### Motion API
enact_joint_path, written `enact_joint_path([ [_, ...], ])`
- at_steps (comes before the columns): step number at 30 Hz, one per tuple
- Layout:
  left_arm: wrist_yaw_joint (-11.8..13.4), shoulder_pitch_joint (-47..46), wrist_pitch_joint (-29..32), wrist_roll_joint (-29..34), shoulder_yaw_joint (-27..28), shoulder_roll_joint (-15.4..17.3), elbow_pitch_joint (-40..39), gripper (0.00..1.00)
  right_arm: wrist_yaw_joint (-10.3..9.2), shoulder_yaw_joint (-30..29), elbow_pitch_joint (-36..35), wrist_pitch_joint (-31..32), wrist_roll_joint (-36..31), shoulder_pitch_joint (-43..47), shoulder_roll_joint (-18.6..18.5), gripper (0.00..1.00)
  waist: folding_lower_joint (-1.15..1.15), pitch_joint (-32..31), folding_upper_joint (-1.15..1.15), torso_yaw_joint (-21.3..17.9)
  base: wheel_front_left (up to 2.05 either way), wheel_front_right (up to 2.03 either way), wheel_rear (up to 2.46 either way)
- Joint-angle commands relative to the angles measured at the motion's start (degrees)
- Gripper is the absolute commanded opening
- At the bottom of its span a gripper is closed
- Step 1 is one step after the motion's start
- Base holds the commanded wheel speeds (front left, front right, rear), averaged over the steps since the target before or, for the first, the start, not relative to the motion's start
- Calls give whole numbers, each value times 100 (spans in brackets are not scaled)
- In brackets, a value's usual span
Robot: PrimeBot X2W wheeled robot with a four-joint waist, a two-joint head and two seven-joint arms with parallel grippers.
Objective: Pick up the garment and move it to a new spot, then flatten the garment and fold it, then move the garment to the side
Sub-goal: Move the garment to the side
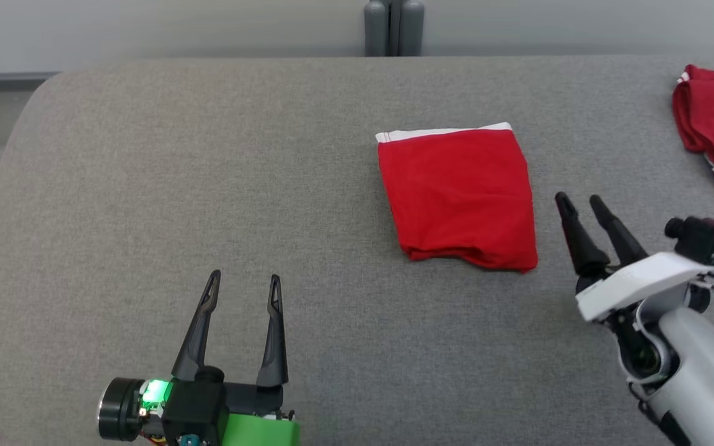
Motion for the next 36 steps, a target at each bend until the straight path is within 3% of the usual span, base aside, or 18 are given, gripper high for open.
enact_joint_path([
  [1,43,-135,-1,-10,-2,18,-9,100,3,53,81,111,340,-215,-145,100,0,350,0,280,0,0,0],
  [8,102,-489,0,-89,-232,17,0,100,3,426,325,1343,2116,-931,-891,100,0,916,0,493,0,0,0],
  [14,148,-762,0,-124,-446,17,48,100,3,565,289,2087,2908,-1204,-1275,100,0,1330,0,666,0,0,0],
  [18,174,-884,0,-125,-521,17,86,100,3,686,263,2200,3051,-1282,-1407,100,0,1481,0,728,0,0,0],
  [20,179,-920,0,-121,-551,17,106,100,3,787,252,2256,3102,-1302,-1411,42,0,1519,0,742,0,0,0],
  [22,202,-971,0,-79,-595,18,124,100,2,925,207,2283,3176,-1287,-1414,0,0,1545,0,738,0,0,0],
  [28,199,-1058,0,51,-596,18,90,100,2,1132,-71,2172,3100,-1369,-1626,0,0,1599,0,570,0,0,0],
  [36,122,-1262,0,222,-534,120,-55,100,2,1526,-495,1733,2466,-1921,-2288,0,0,1925,0,78,0,0,0],
])
